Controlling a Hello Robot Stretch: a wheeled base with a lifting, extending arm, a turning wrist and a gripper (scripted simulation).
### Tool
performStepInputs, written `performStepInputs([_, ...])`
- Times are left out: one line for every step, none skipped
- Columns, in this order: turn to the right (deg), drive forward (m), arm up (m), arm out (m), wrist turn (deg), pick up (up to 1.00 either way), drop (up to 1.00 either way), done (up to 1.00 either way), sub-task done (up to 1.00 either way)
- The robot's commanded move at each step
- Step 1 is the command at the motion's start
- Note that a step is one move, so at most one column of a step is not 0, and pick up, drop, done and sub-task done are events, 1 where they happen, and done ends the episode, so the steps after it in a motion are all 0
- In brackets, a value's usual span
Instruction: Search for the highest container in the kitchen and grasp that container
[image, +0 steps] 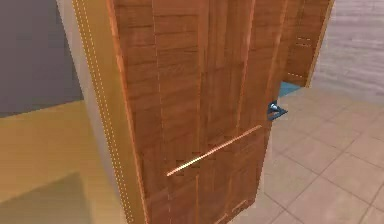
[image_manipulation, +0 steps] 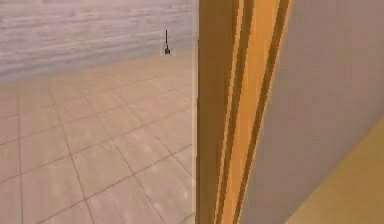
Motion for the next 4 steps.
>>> performStepInputs([-30.0,0.00,0.00,0.00,0.0,0.00,0.00,0.00,0.00])
performStepInputs([45.0,0.00,0.00,0.00,0.0,0.00,0.00,0.00,0.00])
performStepInputs([27.0,0.00,0.00,0.00,0.0,0.00,0.00,0.00,0.00])
performStepInputs([0.0,0.40,0.00,0.00,0.0,0.00,0.00,0.00,0.00])
